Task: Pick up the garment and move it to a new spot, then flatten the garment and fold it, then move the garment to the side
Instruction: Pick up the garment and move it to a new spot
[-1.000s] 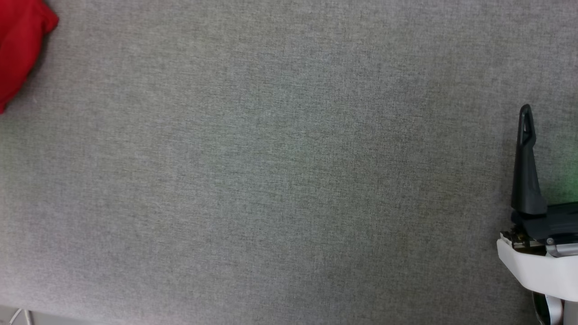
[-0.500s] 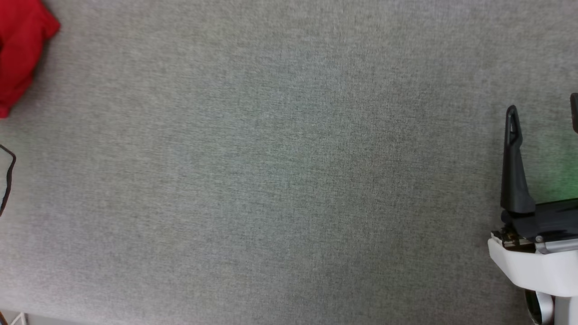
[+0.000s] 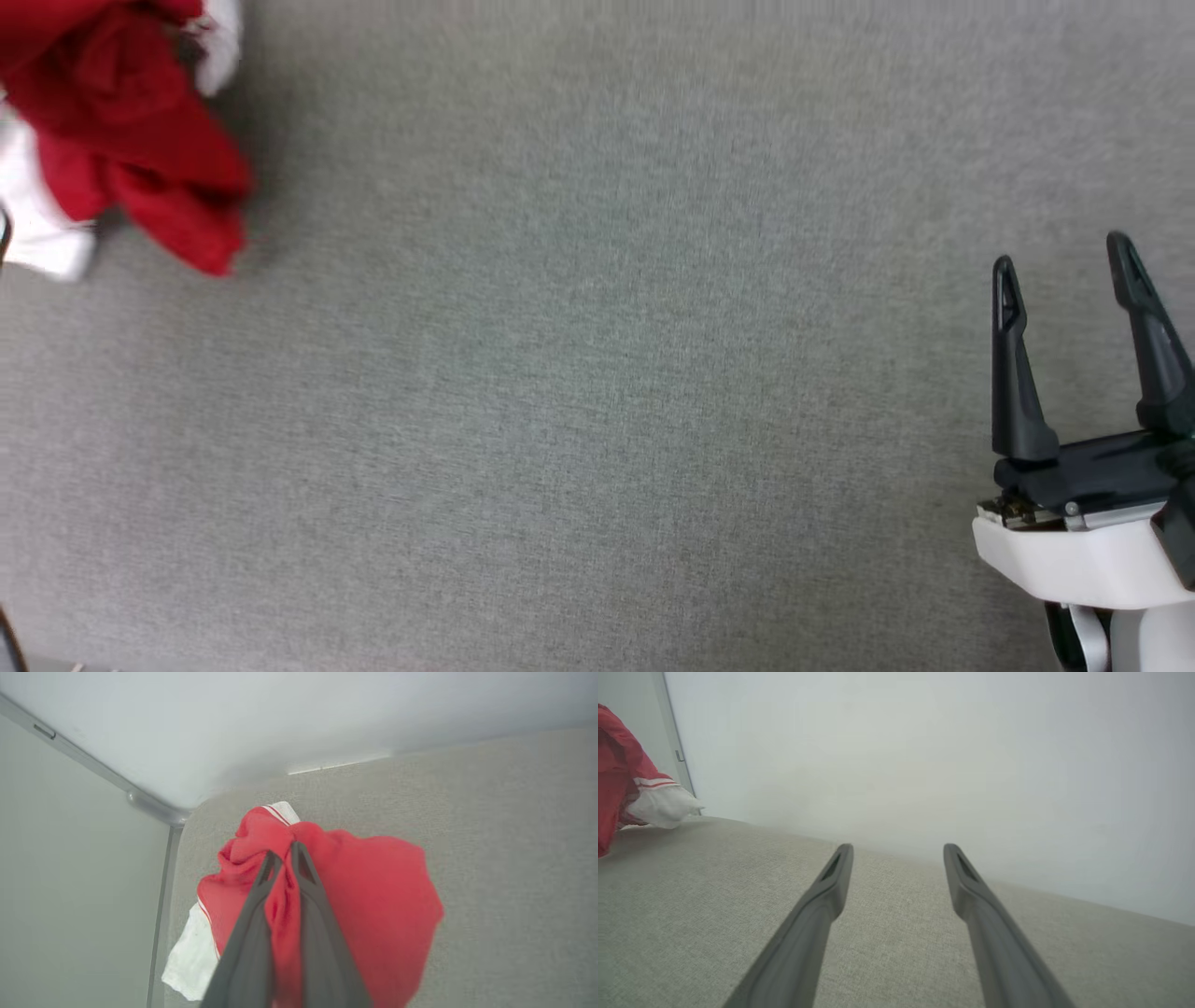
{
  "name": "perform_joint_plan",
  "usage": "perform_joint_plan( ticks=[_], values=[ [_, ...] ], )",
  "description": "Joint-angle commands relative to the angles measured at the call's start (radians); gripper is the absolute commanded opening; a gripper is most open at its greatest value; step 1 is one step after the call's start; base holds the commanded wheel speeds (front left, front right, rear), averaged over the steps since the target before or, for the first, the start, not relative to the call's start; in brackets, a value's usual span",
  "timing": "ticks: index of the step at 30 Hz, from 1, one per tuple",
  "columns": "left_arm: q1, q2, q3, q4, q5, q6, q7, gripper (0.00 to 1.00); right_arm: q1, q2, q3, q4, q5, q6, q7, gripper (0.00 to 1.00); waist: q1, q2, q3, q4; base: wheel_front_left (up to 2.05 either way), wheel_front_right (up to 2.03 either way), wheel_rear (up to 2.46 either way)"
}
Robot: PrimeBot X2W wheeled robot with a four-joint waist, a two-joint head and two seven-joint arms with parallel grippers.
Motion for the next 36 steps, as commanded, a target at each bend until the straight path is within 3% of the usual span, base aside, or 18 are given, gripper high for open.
perform_joint_plan(
  ticks=[1,9,21,36],
  values=[
    [-0.023,-0.002,-0.006,-0.021,0.007,0.0,0.004,0.0,0.012,0.002,0.0,0.006,0.009,0.0,-0.002,1.0,0.0,0.0,-0.056,-0.004,0.0,0.0,0.0],
    [-0.121,-0.044,-0.091,-0.191,0.039,0.0,0.056,0.0,0.035,0.003,-0.004,0.027,0.066,0.0,-0.002,1.0,0.0,0.0,-0.139,-0.049,0.0,0.0,0.0],
    [-0.239,-0.165,-0.262,-0.34,0.041,0.0,0.094,0.0,0.062,0.003,-0.006,0.051,0.132,0.0,-0.002,1.0,0.0,0.0,-0.233,-0.188,0.0,0.0,0.0],
    [-0.205,-0.232,-0.515,-0.432,0.004,0.0,0.052,0.0,0.049,0.003,-0.01,0.053,0.167,0.0,-0.002,1.0,0.0,0.0,-0.182,-0.321,0.0,0.0,0.0]
  ],
)
